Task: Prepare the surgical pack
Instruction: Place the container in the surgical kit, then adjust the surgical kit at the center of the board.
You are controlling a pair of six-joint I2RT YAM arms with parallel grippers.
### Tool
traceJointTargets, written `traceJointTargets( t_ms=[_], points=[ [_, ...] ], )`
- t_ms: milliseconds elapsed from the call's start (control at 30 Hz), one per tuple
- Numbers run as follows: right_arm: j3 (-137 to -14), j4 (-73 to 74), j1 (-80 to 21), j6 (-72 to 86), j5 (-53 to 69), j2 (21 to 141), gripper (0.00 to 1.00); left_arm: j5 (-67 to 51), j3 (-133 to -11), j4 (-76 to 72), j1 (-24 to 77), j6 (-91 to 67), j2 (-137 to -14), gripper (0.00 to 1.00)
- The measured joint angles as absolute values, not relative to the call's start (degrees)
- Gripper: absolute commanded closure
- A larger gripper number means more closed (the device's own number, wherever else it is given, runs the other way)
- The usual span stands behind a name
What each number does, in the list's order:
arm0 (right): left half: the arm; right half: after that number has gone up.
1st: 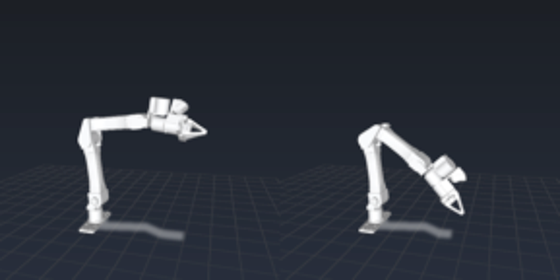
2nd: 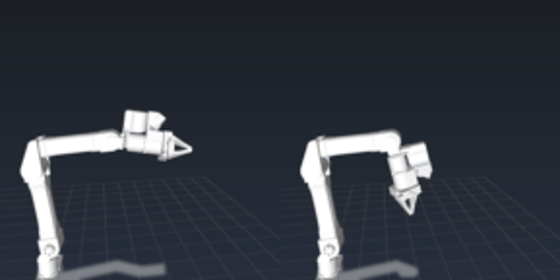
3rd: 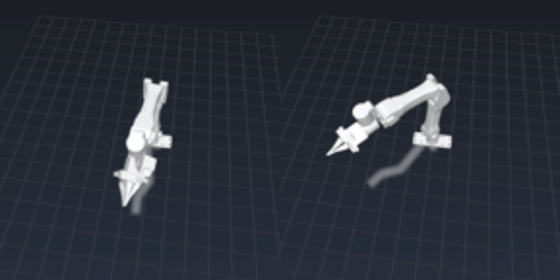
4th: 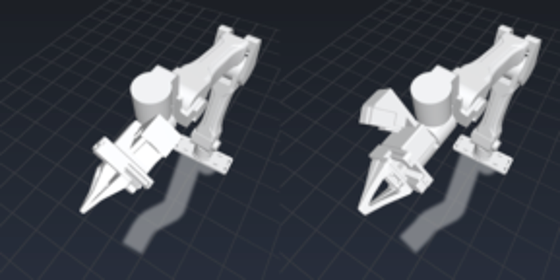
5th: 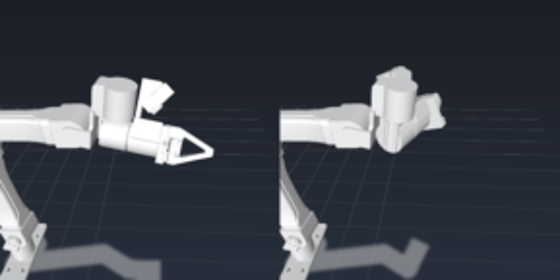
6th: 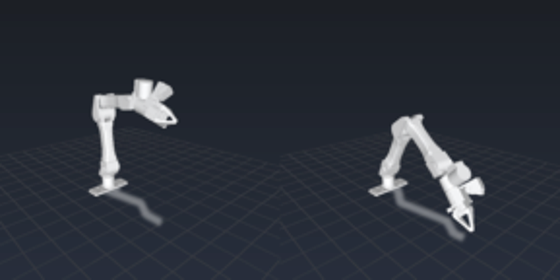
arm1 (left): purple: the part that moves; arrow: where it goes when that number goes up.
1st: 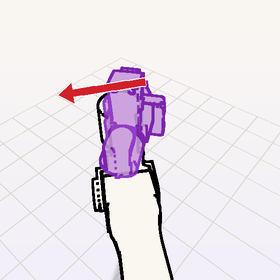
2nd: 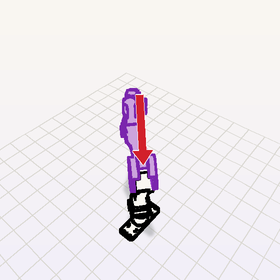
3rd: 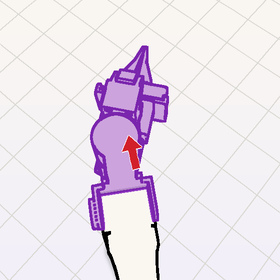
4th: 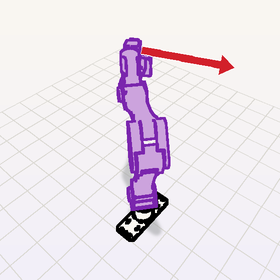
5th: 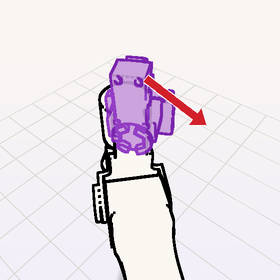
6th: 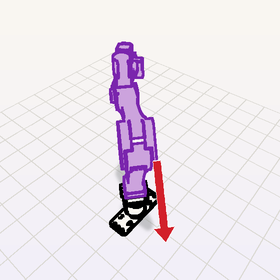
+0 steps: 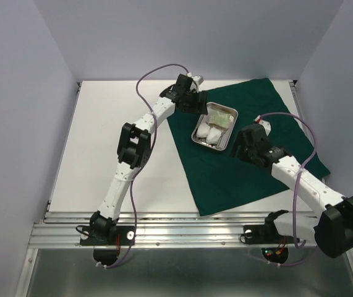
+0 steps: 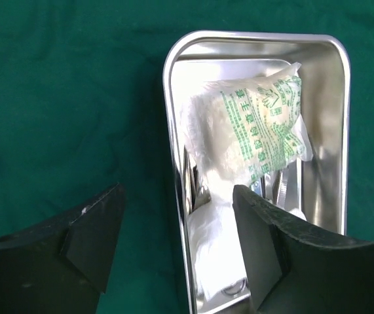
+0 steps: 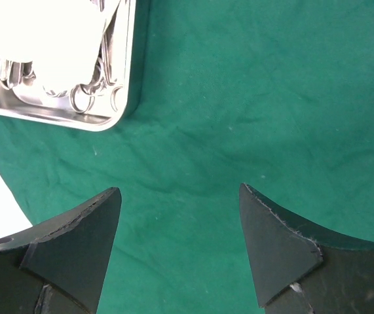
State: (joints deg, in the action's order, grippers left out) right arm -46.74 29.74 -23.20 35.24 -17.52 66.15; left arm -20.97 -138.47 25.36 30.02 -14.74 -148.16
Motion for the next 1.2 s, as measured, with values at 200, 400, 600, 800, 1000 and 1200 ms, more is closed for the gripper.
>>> traceJointTargets(
  t_ms=[200, 400, 600, 800, 1000, 1200],
  points=[
    [-46.8, 28.3, -21.5, 35.5, -17.7, 69.5, 0.25, -19.4, -130.6, 24.8, 25.9, -14.2, -138.8, 0.16],
    [-46.8, 25.8, -6.4, 33.4, -15.7, 71.0, 0.25, -14.9, -130.1, 23.9, 18.7, -14.1, -136.5, 0.12],
    [-46.8, 23.1, 3.2, 31.6, -11.9, 76.3, 0.26, -8.3, -130.8, 25.0, 17.6, -14.0, -141.7, 0.13],
    [-46.8, 21.3, 4.1, 31.0, -8.5, 78.1, 0.26, -4.3, -130.8, 26.0, 19.2, -14.1, -145.4, 0.19],
    [-46.8, 20.0, 4.1, 30.9, -7.7, 78.1, 0.26, -2.3, -131.6, 26.1, 20.2, -14.1, -146.5, 0.27],
    [-46.8, 18.8, 5.0, 29.3, -8.2, 80.1, 0.26, 0.8, -136.2, 26.8, 20.9, -13.6, -149.7, 0.49]
  ],
)
